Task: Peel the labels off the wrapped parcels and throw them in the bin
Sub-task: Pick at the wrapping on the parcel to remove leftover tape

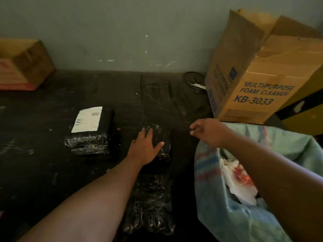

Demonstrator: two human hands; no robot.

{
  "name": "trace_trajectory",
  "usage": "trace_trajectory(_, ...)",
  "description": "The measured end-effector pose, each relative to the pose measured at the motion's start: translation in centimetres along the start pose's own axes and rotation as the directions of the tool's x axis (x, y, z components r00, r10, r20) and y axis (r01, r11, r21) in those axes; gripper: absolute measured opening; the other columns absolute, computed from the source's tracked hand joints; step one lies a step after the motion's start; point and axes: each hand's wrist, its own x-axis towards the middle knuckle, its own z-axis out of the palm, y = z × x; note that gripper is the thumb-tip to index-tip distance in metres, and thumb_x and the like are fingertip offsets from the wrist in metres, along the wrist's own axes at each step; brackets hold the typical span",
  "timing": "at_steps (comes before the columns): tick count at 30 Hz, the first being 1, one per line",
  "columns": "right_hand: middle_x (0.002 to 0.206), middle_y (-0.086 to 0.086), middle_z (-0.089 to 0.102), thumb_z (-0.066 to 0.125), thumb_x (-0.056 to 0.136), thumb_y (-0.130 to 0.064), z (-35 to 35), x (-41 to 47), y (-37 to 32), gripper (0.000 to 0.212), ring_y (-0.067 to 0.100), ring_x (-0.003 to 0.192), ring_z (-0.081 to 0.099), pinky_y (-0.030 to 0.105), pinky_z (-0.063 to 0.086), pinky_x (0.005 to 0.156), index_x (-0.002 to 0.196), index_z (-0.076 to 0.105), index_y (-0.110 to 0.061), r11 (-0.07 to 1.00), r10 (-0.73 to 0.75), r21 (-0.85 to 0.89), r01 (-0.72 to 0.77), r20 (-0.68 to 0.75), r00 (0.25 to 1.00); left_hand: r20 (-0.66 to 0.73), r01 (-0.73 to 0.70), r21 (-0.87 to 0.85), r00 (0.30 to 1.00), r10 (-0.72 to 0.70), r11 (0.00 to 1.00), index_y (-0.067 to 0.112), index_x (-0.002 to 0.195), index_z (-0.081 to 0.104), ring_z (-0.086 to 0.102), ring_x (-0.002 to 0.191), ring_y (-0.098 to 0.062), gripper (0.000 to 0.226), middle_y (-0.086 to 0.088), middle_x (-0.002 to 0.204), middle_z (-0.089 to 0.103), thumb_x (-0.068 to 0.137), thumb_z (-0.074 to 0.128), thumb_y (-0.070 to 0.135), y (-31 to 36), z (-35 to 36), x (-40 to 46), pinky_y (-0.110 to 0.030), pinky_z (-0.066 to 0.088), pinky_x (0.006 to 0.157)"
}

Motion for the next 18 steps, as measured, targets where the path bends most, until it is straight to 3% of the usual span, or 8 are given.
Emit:
trace_trajectory(7, 0.102, -0.002, 0.069, 0.056, 0.094, -0.035, 7.6, 9.1, -4.8, 0.026, 0.013, 0.095, 0.063, 0.031, 0.051, 0.089, 0.114, 0.066, -0.021, 0.999, -0.027, 0.047, 0.025, 0.034, 0.999, 0.021, 0.052, -0.009, 0.998, -0.051, 0.999, 0.022, 0.164, 0.007, 0.011, 0.156, -0.031, 0.097, -0.007, 0.171, -0.010, 0.092, 0.044, 0.075, -7.1, 0.9, 3.9, -0.053, 0.027, 0.122)
trace_trajectory(18, 0.110, 0.007, 0.063, 0.049, 0.099, -0.024, 13.3, 18.3, -6.2, 0.025, 0.024, 0.095, 0.063, 0.035, 0.051, 0.086, 0.109, 0.070, -0.016, 1.000, 0.014, 0.002, -0.014, -0.035, 0.999, 0.061, -0.154, -0.030, 0.986, 0.155, 0.988, 0.025, 0.163, -0.007, -0.022, 0.154, -0.015, 0.102, 0.006, 0.167, -0.027, 0.090, 0.036, 0.082, -8.2, 4.1, 9.7, -0.049, 0.010, 0.127)
